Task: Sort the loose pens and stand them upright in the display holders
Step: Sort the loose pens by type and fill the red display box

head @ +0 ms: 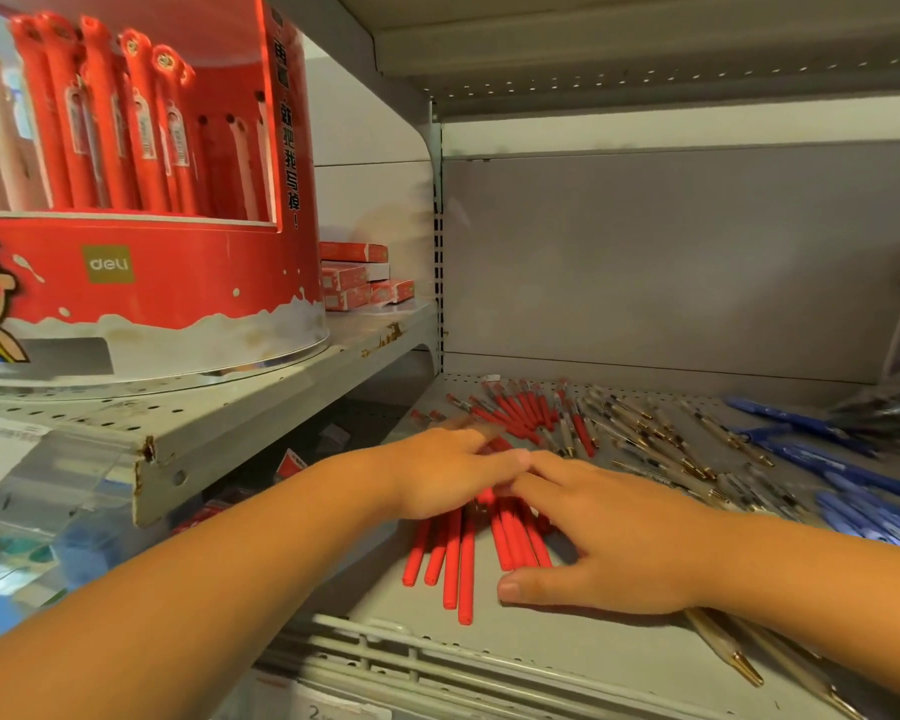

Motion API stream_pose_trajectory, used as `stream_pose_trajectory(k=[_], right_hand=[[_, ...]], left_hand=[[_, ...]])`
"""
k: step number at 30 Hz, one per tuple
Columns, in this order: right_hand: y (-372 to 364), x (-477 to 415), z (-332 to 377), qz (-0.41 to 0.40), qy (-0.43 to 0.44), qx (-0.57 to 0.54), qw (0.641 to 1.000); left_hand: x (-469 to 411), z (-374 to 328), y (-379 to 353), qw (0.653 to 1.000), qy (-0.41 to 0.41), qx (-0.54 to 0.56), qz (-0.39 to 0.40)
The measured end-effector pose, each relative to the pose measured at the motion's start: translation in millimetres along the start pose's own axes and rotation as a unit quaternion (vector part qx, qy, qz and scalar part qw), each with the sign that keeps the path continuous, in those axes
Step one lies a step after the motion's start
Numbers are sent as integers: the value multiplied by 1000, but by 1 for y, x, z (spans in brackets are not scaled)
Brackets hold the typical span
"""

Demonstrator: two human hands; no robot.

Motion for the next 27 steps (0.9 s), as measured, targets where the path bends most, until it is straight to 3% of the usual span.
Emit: stream_pose_trajectory(k=[4, 8, 13, 19, 24, 27], right_hand=[[6, 2, -13, 38, -3, -10, 999], [4, -4, -18, 106, -13, -7, 994], [5, -16, -12, 51, 0, -71, 996], [17, -28, -21, -18, -57, -181, 982], [41, -36, -65, -32, -106, -167, 980], [45, -44, -94, -36, -124, -92, 987]], left_hand=[[44, 14, 0, 993, -48, 33, 102], [59, 25, -13, 985, -36, -73, 150], [47, 27, -14, 980, -40, -152, 120], [24, 15, 2, 974, -83, -205, 54], [7, 8, 18, 992, -60, -99, 52], [-18, 1, 30, 991, -19, -131, 5]])
Point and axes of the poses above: each hand's wrist, its own x-axis away from the middle knuckle, its own y-axis out of the back of the hand, z = x × y, the point moved 1 cm from there along -x, towards the middle knuckle, and after that the axes turned 5 degrees about -x, right-handed, at the moved point
